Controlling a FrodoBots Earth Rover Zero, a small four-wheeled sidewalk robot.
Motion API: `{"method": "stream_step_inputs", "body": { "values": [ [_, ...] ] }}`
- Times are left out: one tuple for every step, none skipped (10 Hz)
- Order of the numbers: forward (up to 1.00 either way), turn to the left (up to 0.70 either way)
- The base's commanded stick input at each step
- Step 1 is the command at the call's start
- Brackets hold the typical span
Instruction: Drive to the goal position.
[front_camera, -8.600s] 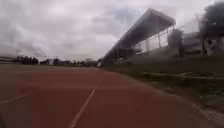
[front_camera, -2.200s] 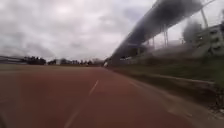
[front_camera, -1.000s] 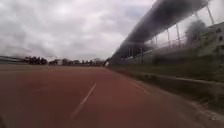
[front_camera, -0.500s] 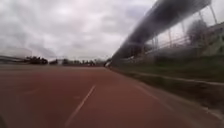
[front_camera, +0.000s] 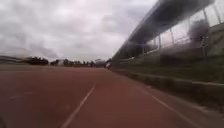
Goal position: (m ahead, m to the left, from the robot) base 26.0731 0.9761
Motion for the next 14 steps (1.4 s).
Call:
{"method": "stream_step_inputs", "body": {
  "values": [
    [0.85,0.00],
    [0.85,0.00],
    [0.85,0.00],
    [0.85,0.00],
    [0.85,0.00],
    [0.85,0.00],
    [0.85,0.00],
    [0.85,0.00],
    [0.85,0.00],
    [0.85,0.00],
    [0.85,0.00],
    [0.85,0.00],
    [0.85,0.00],
    [0.85,0.00]
  ]
}}
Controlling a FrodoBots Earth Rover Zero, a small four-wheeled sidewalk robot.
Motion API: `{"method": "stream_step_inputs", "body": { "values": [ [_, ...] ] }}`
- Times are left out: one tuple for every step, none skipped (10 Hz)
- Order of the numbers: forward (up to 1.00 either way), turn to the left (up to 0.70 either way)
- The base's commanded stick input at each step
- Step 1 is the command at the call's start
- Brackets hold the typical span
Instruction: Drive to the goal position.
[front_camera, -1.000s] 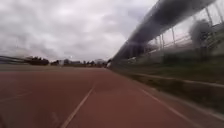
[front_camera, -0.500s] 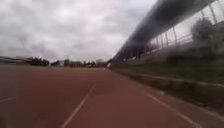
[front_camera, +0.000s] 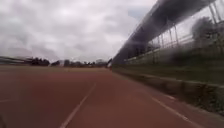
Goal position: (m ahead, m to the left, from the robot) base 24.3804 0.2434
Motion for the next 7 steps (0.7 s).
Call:
{"method": "stream_step_inputs", "body": {
  "values": [
    [0.85,0.00],
    [0.85,0.00],
    [0.85,0.00],
    [0.85,0.00],
    [0.85,0.00],
    [0.85,0.00],
    [0.85,0.00]
  ]
}}
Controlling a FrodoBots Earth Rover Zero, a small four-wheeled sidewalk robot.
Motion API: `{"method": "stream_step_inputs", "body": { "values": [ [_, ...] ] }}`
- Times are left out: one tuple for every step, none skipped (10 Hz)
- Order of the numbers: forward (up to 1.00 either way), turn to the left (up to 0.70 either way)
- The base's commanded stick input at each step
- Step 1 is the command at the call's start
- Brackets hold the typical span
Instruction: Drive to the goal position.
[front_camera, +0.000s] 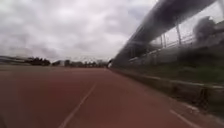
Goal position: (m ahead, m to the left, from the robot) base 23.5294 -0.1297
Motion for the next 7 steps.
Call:
{"method": "stream_step_inputs", "body": {
  "values": [
    [0.85,0.00],
    [0.85,0.00],
    [0.85,0.00],
    [0.85,0.00],
    [0.85,0.00],
    [0.85,0.00],
    [0.85,0.00]
  ]
}}
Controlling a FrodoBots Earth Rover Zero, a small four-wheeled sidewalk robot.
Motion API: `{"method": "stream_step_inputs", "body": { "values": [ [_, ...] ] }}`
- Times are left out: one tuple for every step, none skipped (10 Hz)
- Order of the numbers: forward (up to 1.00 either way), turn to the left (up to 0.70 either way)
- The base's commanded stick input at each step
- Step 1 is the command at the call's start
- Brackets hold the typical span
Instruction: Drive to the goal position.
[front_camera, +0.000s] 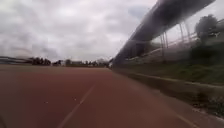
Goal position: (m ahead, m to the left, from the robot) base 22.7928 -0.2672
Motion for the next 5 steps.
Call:
{"method": "stream_step_inputs", "body": {
  "values": [
    [0.85,0.00],
    [0.85,0.00],
    [0.85,0.00],
    [0.85,0.00],
    [0.85,0.00]
  ]
}}
